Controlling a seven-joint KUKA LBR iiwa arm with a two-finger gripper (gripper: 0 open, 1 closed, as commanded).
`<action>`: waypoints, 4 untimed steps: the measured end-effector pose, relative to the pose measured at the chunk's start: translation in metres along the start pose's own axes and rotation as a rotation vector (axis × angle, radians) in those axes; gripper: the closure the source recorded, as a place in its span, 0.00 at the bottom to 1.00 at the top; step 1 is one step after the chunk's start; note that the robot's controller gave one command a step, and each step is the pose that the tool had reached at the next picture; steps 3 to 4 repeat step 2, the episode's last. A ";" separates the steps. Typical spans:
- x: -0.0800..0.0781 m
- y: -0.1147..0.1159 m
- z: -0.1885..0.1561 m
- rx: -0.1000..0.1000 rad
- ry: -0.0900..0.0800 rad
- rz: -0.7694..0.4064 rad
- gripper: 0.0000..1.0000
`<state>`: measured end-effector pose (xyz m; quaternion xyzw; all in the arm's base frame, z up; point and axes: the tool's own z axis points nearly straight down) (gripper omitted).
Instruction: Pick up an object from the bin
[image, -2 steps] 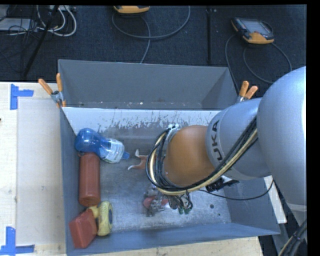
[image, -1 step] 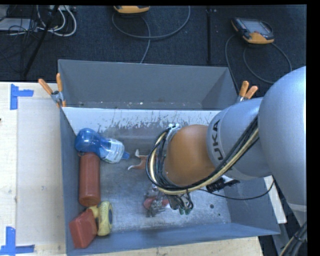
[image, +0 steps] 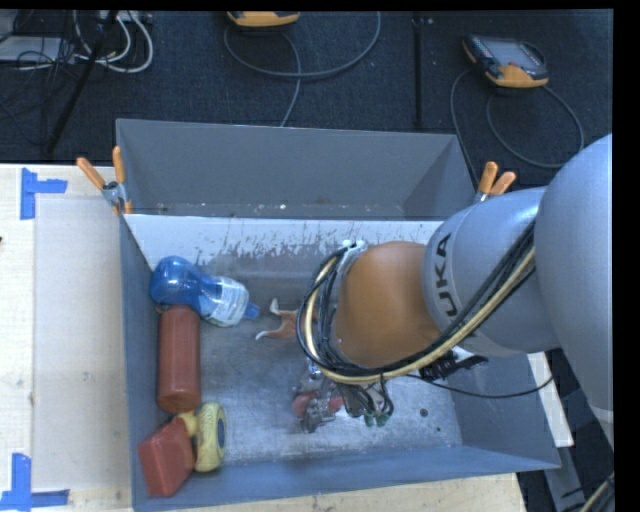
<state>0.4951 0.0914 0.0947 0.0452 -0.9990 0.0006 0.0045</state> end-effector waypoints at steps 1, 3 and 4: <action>-0.001 0.000 -0.022 0.000 -0.003 0.000 1.00; -0.001 0.001 -0.039 -0.001 -0.009 0.000 1.00; -0.001 0.001 -0.039 -0.001 -0.009 0.000 1.00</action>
Offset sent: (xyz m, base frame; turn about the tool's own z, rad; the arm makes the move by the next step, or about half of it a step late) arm 0.0000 0.0000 0.0402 0.0000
